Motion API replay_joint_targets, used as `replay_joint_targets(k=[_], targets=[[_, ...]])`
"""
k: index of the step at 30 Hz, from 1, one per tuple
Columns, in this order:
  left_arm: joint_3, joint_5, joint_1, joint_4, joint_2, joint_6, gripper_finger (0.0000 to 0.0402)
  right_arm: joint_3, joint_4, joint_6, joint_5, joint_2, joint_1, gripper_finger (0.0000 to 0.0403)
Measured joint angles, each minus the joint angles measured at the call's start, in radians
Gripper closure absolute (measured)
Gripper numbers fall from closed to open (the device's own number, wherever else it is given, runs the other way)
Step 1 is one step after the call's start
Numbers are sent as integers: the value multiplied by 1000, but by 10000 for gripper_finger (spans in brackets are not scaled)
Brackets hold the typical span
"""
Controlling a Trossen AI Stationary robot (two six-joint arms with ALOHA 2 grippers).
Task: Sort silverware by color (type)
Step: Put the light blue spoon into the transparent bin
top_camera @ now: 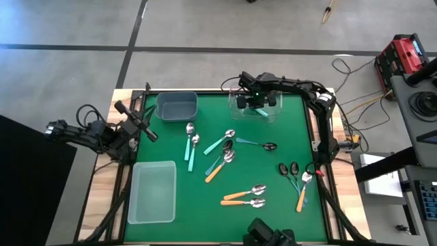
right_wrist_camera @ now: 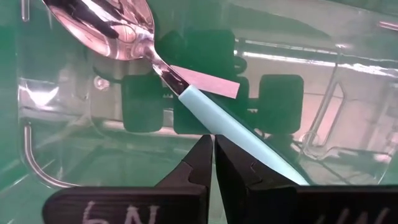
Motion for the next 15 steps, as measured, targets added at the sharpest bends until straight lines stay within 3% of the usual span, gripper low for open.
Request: replay_joint_targets(k=[8, 15], targets=[[0, 0, 0, 0, 0, 0, 401, 0, 25, -18, 45, 0, -5, 390], [0, 0, 0, 0, 0, 0, 401, 1, 22, -58, 16, 0, -6, 390]])
